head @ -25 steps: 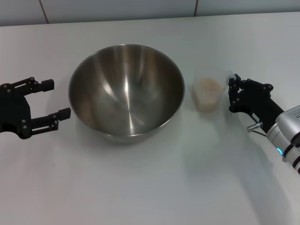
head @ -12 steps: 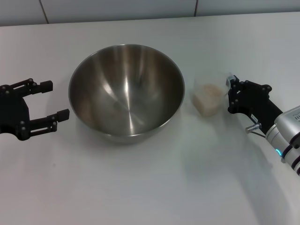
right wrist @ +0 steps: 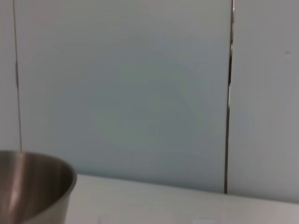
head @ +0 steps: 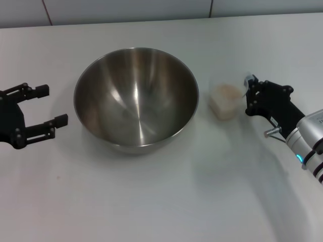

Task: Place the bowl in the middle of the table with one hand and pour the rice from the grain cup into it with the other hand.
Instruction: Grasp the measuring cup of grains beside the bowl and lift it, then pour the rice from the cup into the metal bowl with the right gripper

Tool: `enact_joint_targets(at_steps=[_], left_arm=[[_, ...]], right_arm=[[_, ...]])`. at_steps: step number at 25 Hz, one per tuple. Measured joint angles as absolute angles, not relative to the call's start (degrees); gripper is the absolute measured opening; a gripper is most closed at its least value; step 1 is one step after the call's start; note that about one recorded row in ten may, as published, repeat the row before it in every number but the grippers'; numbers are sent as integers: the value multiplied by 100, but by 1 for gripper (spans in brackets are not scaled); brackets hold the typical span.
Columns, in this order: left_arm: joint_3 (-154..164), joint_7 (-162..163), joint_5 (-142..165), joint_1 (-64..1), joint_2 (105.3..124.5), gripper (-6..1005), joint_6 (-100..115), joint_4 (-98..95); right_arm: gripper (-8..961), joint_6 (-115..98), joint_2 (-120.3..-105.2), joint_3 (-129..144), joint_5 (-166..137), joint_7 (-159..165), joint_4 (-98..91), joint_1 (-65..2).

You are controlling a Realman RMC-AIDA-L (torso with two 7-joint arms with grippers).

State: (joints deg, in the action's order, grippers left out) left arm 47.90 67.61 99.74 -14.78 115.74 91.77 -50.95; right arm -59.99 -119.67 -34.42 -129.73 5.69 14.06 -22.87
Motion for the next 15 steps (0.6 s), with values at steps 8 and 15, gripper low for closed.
enact_joint_targets(at_steps=[8, 15], left_arm=[[4420, 6758, 9966, -1446, 11580, 783, 9222, -5005], [4270, 6701, 9915, -1367, 11629, 783, 9248, -5000]], right_arm=[[13, -6623, -11928, -3556, -12968, 530, 1190, -2480], [13, -7047, -11920, -3604, -12996, -940, 1139, -2730]])
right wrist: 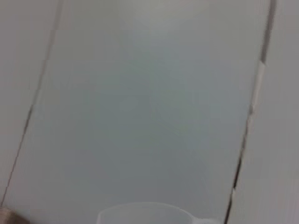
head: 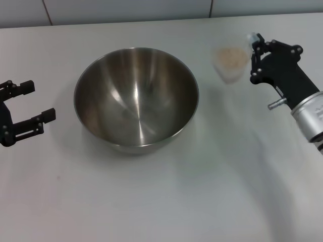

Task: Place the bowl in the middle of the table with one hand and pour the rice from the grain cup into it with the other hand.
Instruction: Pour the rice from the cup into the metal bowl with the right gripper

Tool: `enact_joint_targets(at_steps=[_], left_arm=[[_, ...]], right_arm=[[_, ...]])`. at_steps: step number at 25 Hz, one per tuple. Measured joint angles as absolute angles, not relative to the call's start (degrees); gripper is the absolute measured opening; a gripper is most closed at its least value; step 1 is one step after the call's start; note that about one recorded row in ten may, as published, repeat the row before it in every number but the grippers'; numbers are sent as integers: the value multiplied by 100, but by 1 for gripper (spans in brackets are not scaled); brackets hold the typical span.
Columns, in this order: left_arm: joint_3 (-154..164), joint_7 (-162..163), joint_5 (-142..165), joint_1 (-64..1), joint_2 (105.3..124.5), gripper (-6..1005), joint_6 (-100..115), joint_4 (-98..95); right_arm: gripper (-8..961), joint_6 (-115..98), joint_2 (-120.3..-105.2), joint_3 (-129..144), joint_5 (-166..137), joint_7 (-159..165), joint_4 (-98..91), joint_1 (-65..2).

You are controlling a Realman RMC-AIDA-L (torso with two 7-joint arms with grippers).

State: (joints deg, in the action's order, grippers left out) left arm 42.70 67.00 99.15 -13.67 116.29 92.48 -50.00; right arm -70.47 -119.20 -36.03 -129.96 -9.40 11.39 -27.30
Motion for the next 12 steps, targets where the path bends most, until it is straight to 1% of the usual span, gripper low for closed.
enact_joint_targets(at_steps=[4, 6, 7, 8, 12], left_arm=[[4257, 6661, 9914, -1367, 11642, 782, 9255, -5001], [4229, 6610, 9913, -1367, 11674, 782, 9264, -5000], [4109, 6601, 9913, -1368, 11740, 782, 9268, -5001], [4077, 6598, 9913, -1366, 11759, 782, 9269, -4999], [4055, 6593, 9913, -1347, 11780, 783, 9272, -4994]], right_arm=[[13, -7072, -11921, -3601, -12999, -1698, 1257, -2805], [14, -7082, -11923, -3576, -13006, -2232, 1350, -2911], [14, -7082, -11923, -3576, -13006, -2232, 1350, -2911], [14, -7084, -11923, -3567, -13007, -2375, 1359, -2955], [14, -7116, -11926, -3553, -13014, -2920, 1412, -3095]])
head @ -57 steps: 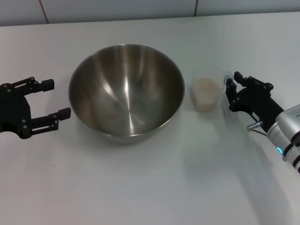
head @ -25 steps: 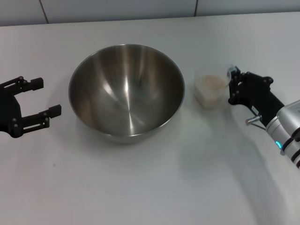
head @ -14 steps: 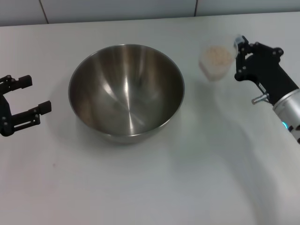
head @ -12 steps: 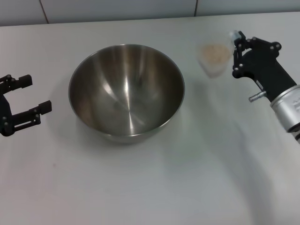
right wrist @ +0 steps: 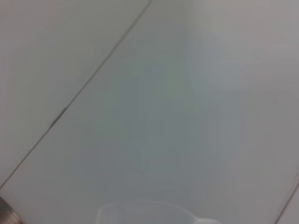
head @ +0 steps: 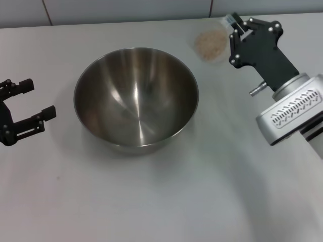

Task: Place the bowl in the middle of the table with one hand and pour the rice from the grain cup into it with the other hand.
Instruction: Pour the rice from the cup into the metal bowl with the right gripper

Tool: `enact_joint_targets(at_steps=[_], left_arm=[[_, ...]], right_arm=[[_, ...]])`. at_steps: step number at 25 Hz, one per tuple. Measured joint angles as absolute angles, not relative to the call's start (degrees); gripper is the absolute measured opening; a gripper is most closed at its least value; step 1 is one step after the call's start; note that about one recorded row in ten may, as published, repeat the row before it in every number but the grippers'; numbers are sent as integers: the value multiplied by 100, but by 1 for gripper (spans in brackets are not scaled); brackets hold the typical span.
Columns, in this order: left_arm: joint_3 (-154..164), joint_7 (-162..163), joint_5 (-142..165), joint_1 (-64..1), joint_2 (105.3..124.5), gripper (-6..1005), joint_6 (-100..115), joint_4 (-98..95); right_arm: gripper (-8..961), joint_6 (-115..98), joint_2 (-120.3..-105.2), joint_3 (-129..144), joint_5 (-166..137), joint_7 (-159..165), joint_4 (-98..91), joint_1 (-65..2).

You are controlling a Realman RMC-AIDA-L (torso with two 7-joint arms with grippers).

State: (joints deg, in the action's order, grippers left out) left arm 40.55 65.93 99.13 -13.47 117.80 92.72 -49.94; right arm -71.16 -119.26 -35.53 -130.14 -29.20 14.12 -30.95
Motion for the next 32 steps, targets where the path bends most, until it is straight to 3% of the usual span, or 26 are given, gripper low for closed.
enact_joint_targets(at_steps=[32], left_arm=[[3955, 6162, 9832, -1371, 11804, 783, 9253, -4623]], right_arm=[[16, -7125, -11943, -3533, -14087, -7754, 1582, -3324]])
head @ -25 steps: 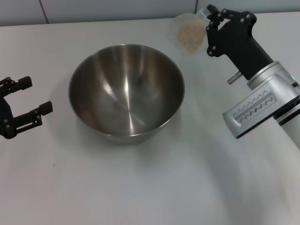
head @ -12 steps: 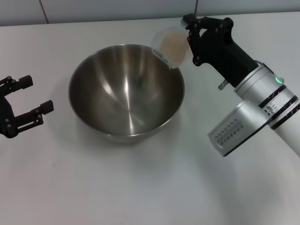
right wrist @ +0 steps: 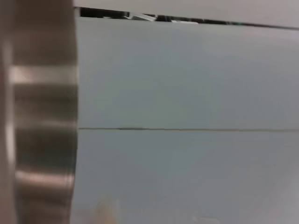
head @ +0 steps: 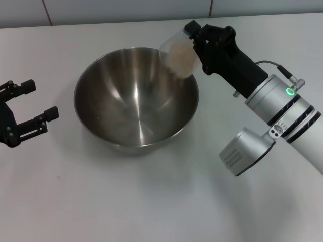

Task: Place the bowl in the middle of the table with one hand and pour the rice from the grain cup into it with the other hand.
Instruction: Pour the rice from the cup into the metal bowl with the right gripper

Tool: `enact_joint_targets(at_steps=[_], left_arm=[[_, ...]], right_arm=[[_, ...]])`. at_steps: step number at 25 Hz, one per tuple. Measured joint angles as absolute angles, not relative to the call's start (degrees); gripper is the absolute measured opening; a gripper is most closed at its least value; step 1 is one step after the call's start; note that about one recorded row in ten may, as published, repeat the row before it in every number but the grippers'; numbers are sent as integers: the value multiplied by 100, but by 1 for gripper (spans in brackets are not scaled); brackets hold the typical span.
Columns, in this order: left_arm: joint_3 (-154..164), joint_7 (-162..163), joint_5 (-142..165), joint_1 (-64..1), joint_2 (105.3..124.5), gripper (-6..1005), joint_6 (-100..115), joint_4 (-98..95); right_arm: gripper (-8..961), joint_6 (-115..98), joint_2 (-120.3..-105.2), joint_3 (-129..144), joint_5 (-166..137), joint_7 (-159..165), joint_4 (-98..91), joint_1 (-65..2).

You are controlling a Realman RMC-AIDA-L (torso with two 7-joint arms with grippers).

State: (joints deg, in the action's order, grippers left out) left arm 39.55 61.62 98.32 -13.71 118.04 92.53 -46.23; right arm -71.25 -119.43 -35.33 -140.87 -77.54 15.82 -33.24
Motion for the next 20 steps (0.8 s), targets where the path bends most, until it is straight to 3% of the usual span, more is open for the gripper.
enact_joint_targets(at_steps=[20], left_arm=[[3834, 6082, 9823, -1380, 11798, 782, 9255, -4623]], right_arm=[[17, -7147, -11949, -3468, -14741, -9390, 1582, -3444]])
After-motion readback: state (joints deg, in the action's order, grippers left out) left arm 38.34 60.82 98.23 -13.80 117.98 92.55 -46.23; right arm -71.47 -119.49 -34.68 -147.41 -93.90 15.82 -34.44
